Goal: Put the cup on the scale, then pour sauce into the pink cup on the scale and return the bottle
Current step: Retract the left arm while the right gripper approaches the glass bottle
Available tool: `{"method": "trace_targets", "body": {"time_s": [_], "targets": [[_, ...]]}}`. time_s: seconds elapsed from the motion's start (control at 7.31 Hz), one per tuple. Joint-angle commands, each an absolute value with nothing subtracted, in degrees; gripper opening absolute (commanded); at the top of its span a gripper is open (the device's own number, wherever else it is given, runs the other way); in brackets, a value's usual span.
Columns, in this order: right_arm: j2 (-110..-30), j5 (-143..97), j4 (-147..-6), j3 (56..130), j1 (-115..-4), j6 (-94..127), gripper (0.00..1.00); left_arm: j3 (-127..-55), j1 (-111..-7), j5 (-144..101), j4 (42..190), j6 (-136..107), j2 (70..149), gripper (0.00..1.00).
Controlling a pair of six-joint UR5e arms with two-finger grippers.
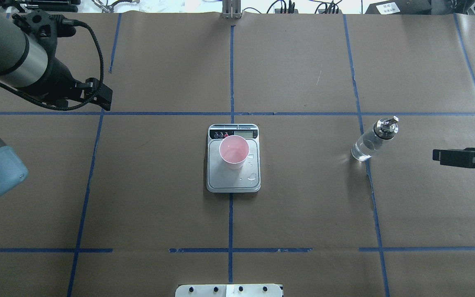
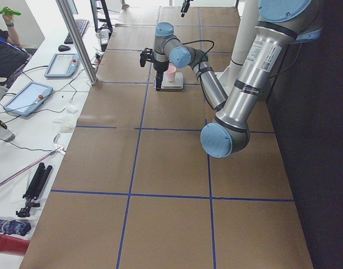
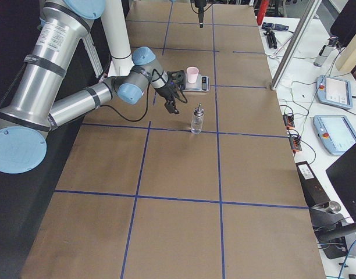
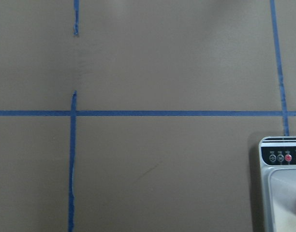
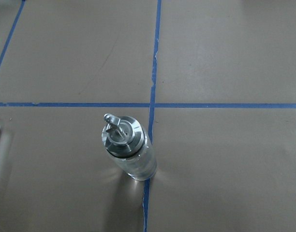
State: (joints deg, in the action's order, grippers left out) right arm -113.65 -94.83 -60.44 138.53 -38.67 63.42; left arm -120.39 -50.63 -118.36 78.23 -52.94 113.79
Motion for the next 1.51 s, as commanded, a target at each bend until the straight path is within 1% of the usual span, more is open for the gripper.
{"method": "trace_targets", "body": {"time_s": [0.0,0.14,0.27,0.41,0.55,0.68,0.82,1.09,1.23,1.37], "targets": [[-113.9,-70.0,-59.8,137.0,-19.1,73.9,1.0,-120.3,-50.7,-118.1,78.3,-52.2,113.4,1.0],[-113.6,-61.0,-59.6,134.5,-13.7,77.8,1.0,-120.4,-51.2,-118.1,78.5,-50.4,112.1,1.0],[-112.3,-55.6,-59.0,131.4,-11.0,79.5,0.99,-120.4,-51.4,-118.1,78.7,-48.4,111.2,1.0],[-110.2,-52.0,-53.3,126.4,-10.9,80.2,1.0,-120.4,-51.7,-117.8,78.8,-47.3,110.0,1.0],[-110.3,-49.2,-44.9,120.4,-10.7,79.2,1.0,-122.0,-52.1,-117.7,79.0,-40.8,106.5,1.0],[-110.2,-47.1,-40.0,117.2,-10.6,75.4,1.0,-122.3,-54.6,-117.8,80.0,-35.0,104.0,1.0],[-110.2,-46.1,-39.3,116.8,-10.6,73.1,1.0,-122.3,-55.6,-117.9,80.3,-33.2,102.6,1.0],[-109.8,-43.3,-39.4,115.8,-10.4,72.5,1.0,-121.8,-55.8,-117.8,80.3,-32.8,102.5,1.0],[-108.0,-42.8,-39.3,114.4,-10.4,71.6,1.0,-121.6,-57.2,-117.7,80.3,-31.5,102.0,1.0],[-105.9,-42.7,-39.3,112.4,-10.5,71.5,1.0,-121.6,-59.5,-117.8,80.4,-26.8,99.9,1.0]]}}
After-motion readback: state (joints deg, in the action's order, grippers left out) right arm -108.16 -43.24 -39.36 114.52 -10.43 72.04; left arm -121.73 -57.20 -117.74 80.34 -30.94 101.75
